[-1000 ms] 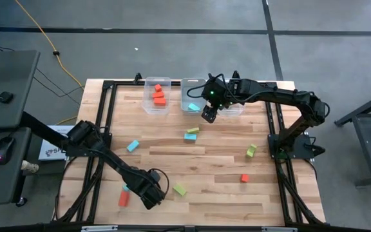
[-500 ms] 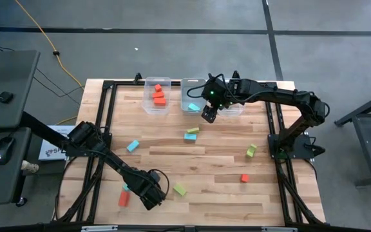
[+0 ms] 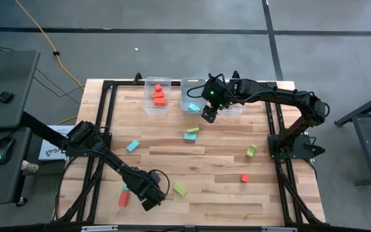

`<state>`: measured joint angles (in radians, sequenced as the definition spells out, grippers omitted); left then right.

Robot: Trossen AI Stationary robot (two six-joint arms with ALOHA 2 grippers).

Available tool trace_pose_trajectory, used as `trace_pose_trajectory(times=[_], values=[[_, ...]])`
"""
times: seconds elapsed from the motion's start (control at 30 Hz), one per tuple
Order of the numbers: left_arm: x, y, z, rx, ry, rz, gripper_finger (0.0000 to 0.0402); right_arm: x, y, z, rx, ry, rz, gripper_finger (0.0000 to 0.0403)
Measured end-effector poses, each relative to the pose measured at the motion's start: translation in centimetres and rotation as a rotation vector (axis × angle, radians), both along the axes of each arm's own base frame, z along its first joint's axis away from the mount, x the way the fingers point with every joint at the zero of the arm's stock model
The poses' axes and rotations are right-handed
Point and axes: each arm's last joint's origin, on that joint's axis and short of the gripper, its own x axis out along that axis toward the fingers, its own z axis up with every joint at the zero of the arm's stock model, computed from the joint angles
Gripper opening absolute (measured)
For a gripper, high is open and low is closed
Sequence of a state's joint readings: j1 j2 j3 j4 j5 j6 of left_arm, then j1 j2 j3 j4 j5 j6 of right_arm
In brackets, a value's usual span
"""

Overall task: Sort & place blocks by color
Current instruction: Put the blue block into the grey bin

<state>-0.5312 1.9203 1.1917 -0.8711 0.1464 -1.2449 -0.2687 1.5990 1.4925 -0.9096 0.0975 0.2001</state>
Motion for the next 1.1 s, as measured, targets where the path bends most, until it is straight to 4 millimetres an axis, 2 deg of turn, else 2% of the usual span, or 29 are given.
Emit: trace_pose_trajectory(times=[0.17,0.4,0.57,0.8,1.1], values=[[0.1,0.7,1.2,0.022,-0.052,-0.029,0.0074,0.0,0.1,0.0,0.029,-0.009,0.015,0.0238],[0.5,3.3,3.7,0.065,-0.134,-0.068,0.0074,0.1,0.5,0.0,0.162,-0.047,0.042,0.0238],[1.0,6.0,5.5,0.103,-0.204,-0.107,0.0074,0.3,0.8,0.0,0.285,-0.079,0.032,0.0238],[1.3,9.9,8.2,0.154,-0.312,-0.196,0.0074,0.5,1.1,0.2,0.441,-0.119,-0.065,0.0238],[0.7,14.6,11.2,0.215,-0.414,-0.352,0.0075,1.5,2.8,0.7,0.518,-0.199,-0.113,0.0238]])
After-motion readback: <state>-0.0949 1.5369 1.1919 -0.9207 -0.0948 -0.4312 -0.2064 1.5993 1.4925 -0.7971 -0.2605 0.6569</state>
